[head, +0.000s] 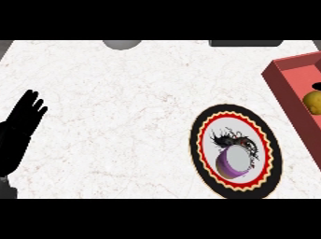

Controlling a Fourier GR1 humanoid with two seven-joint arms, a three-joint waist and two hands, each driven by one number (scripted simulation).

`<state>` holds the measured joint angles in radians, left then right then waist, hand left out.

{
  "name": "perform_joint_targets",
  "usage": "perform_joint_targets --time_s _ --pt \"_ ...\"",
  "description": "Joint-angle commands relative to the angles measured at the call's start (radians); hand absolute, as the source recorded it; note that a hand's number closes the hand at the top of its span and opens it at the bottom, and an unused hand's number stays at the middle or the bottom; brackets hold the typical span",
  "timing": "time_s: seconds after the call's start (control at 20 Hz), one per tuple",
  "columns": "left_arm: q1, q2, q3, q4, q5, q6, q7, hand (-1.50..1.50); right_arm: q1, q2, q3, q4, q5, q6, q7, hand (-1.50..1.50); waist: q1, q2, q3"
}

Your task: Pick the lemon from the plate and place it in the cardboard box

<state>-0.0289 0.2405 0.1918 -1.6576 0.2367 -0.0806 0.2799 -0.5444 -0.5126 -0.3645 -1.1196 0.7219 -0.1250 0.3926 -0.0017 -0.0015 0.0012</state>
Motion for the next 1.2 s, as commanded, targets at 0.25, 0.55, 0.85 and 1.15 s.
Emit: perform_joint_targets --time_s 0.25,0.55,0.85,1.15 --pt "0.032 -0.017 -0.022 -0.086 -0.021 0.029 0.05 0.0 0.087 0.055 -0.214 -0.181 -0.223 -0.149 -0.057 -1.5 -0.005 -0.004 0.0" --pt "-0.002 -0.011 -0.005 -0.02 -0.028 0.019 0.028 0.0 0.258 -0.011 -0.375 -0.287 -0.404 -0.043 -0.103 -1.5 -0.016 -0.002 -0.001" --pt "0.068 -0.011 0.007 -0.078 -0.005 -0.028 0.017 0.0 0.378 -0.061 -0.444 -0.371 -0.526 0.097 -0.103 -1.5 -0.001 -0.001 -0.001" --pt "-0.026 -0.052 -0.031 -0.079 -0.045 0.045 0.086 0.0 0.469 -0.06 -0.516 -0.351 -0.615 0.145 -0.21 -1.5 -0.003 0.0 -0.001"
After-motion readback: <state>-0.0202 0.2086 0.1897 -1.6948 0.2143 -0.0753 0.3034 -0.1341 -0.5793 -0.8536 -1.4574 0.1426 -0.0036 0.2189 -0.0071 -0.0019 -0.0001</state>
